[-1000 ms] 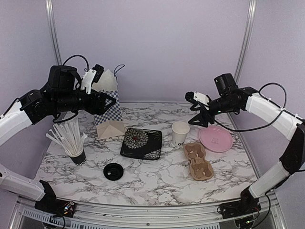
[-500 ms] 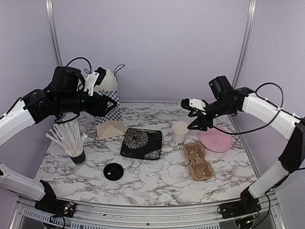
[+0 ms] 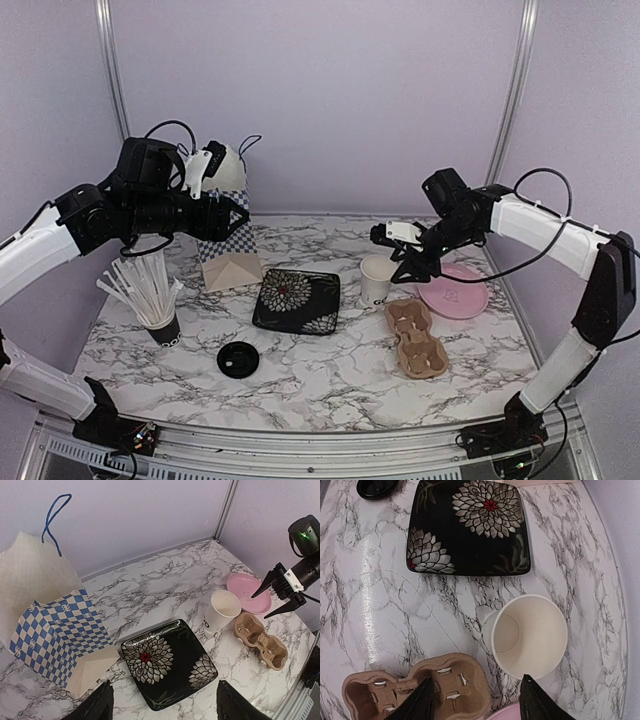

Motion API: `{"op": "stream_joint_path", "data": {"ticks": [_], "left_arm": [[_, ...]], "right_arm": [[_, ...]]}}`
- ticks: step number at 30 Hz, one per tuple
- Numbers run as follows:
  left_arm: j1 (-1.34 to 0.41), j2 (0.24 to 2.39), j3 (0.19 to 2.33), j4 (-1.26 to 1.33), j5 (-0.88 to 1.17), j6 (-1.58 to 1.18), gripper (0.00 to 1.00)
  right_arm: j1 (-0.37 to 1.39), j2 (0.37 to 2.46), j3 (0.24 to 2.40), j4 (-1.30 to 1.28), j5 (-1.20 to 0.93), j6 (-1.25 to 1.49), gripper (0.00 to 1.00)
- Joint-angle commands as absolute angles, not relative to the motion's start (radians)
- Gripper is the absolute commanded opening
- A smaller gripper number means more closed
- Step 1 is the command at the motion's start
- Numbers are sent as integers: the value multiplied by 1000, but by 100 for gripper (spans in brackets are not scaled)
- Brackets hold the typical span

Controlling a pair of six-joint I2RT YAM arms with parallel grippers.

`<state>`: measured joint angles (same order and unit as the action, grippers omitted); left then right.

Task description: Pack the takeout coffee

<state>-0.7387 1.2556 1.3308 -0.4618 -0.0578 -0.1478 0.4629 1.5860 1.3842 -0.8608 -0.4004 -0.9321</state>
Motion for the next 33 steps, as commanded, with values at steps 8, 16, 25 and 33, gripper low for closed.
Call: {"op": "stream_joint_path", "data": {"ticks": [8, 16, 25, 33], "left_arm": [[-748, 1259, 1327, -441, -74, -170, 71], [-753, 1254, 1329, -423, -77, -208, 71], [-755, 1226, 1351, -452, -116, -206, 71], [-755, 1253, 1396, -479, -134, -155, 71]], "right_arm": [[489, 1670, 1482, -905, -314, -982, 50], [521, 1798, 1538, -888, -262, -979, 45], [527, 1888, 1607, -925, -265, -976, 5], [624, 1783, 1554, -904, -219, -976, 0]]}}
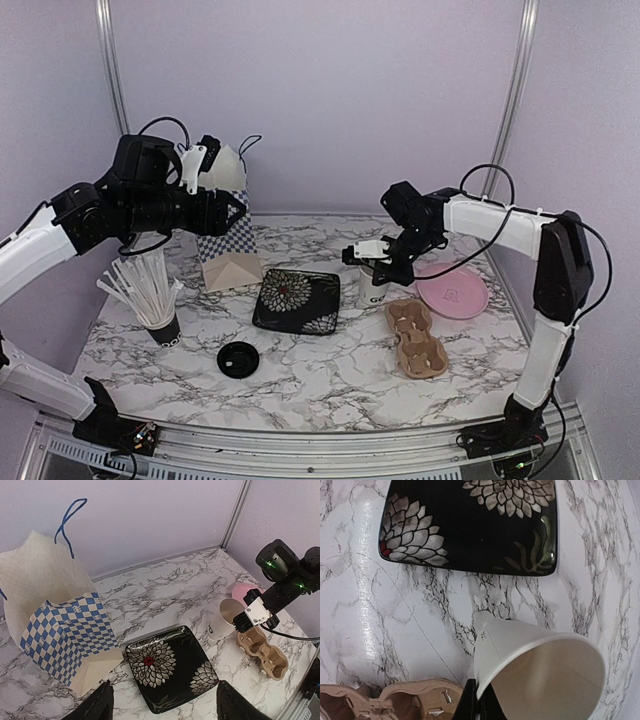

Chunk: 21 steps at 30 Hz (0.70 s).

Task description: Pack the takeout coffee

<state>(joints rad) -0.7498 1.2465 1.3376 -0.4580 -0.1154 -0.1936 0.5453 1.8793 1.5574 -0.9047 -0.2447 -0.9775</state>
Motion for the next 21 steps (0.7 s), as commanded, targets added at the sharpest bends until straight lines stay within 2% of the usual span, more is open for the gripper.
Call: {"op": "stream_joint_path", "data": {"ticks": [1, 10, 16, 21], "left_arm": [[-754, 1259, 1405, -484, -137, -140, 71], [-761, 1299, 1507, -667, -133, -41, 71], [-762, 1315, 1552, -802, -146, -5, 72], [-768, 1286, 1524, -834, -144, -7, 71]], "right_arm": [[645, 1759, 1536, -898, -213, -974, 0], [926, 1607, 1377, -871, -224, -924, 0], [1069, 1648, 1366, -881, -205, -921, 0], [1122, 1677, 1356, -872, -170, -922, 0]]}}
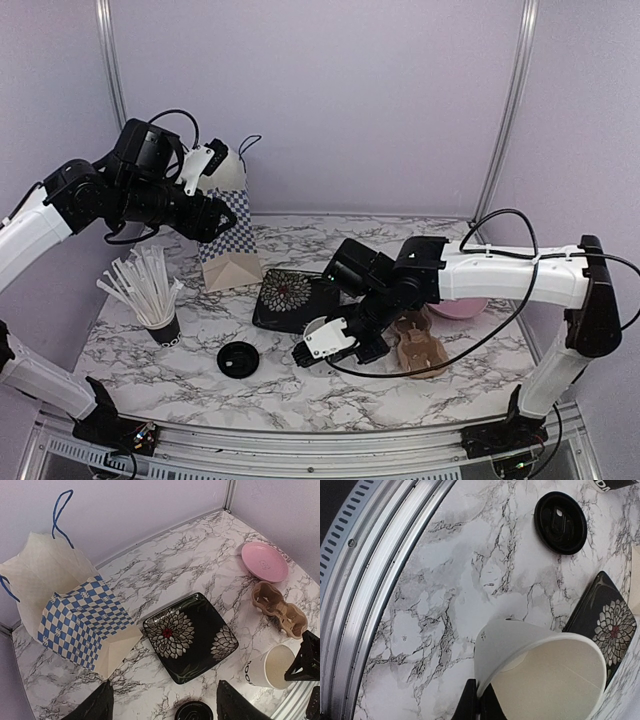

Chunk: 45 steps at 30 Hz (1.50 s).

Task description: Pack the takeout coffee

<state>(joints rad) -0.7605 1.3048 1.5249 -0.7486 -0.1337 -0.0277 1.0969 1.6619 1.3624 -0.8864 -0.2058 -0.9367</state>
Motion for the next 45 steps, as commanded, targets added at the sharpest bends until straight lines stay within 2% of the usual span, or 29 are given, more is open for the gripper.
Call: {"op": "stream_joint_path", "data": {"ticks": [1, 8, 11, 12, 16, 22, 27, 33, 39, 45], "left_arm": [[-772, 1283, 1523, -846, -143, -5, 70], [-805, 1301, 1521, -924, -132, 42, 66], [-847, 1335, 1548, -969, -146, 53, 64], [-864, 1345, 1557, -983, -149, 53, 63], [-958, 1389, 1591, -1057, -179, 54, 63], [-1095, 1421, 1563, -1131, -216, 22, 60], [-1193, 1421, 1443, -1123, -197, -49, 55], [-1237, 1465, 1276, -1033, -162, -99, 51], [-1238, 1505, 1174, -892, -184, -100, 55], [-1217, 1609, 1128, -799, -230, -104, 50]], "right_arm": [[1123, 1680, 1354, -872, -169, -922, 0], [1123, 1695, 1308, -856, -145, -923, 0], [1123, 1697, 1304, -854, -142, -914, 4], [1124, 1693, 1306, -856, -143, -911, 6], [1124, 1640, 1309, -874, -151, -919, 27], [1062, 1503, 1358, -942, -233, -925, 39], [821, 1435, 1355, -904, -446, -894, 40], [548, 1386, 1187, -632, -643, -767, 39], [447, 1403, 1128, -520, -688, -708, 39], [443, 1426, 1103, -481, -678, -692, 39]]}}
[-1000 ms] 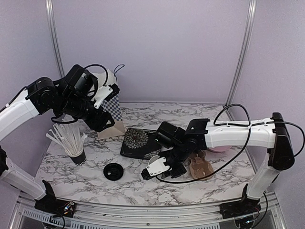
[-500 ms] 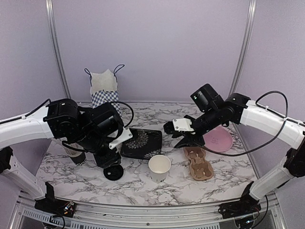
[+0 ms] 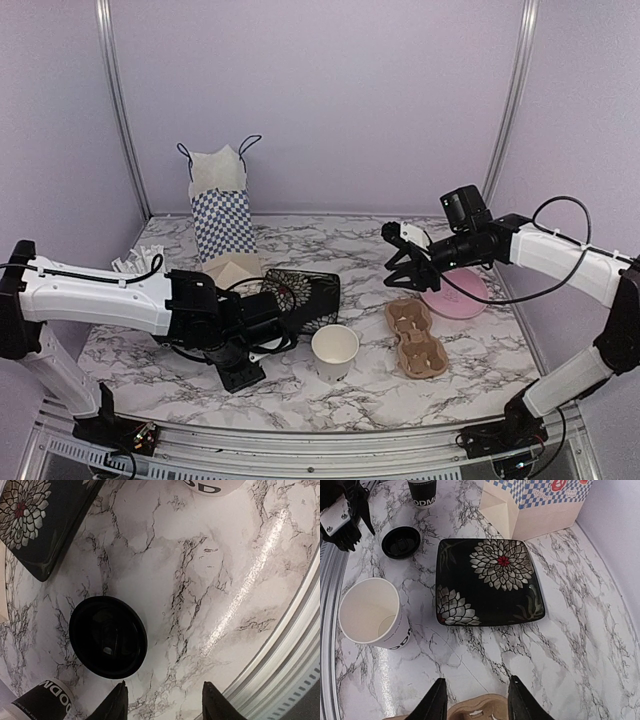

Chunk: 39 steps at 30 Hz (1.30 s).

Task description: Pack the takeout coffee

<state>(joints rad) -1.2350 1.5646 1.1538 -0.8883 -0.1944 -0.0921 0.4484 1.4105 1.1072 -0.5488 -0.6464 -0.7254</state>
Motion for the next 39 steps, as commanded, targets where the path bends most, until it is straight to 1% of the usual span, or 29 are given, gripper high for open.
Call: {"op": "stream_joint_path", "data": {"ticks": [1, 4, 9, 12, 18, 22, 26, 30, 32, 35, 39], "left_arm": [[-1207, 1615, 1122, -783, -226, -104, 48], [-1182, 1627, 1108, -746, -220, -104, 44], [-1140, 1640, 1082, -719, -222, -107, 42], [-1120, 1646, 1054, -695, -190, -99, 39], [-1097, 1662, 1008, -643, -157, -98, 38], [-1091, 1689, 1002, -631, -159, -92, 34], [-1089, 1716, 1006, -629, -168, -80, 25], [-1089, 1716, 1009, -632, -139, -76, 12], [-1089, 1704, 1015, -640, -127, -80, 8], [-1091, 1675, 1060, -696, -130, -89, 4], [-1095, 1586, 1174, -777, -146, -95, 2]], "right_arm": [[443, 1428, 1099, -478, -685, -691, 39], [443, 1441, 1099, -481, -702, -690, 39], [443, 1457, 1106, -486, -701, -691, 39], [443, 1468, 1106, -488, -698, -695, 39], [443, 1488, 1108, -491, -694, -702, 39], [444, 1498, 1109, -492, -692, -704, 38], [443, 1508, 1112, -495, -698, -705, 38], [443, 1510, 1112, -500, -700, -708, 37], [443, 1509, 1114, -504, -702, -709, 37], [443, 1507, 1127, -521, -705, -708, 37], [442, 1504, 1181, -570, -725, -704, 37]]}}
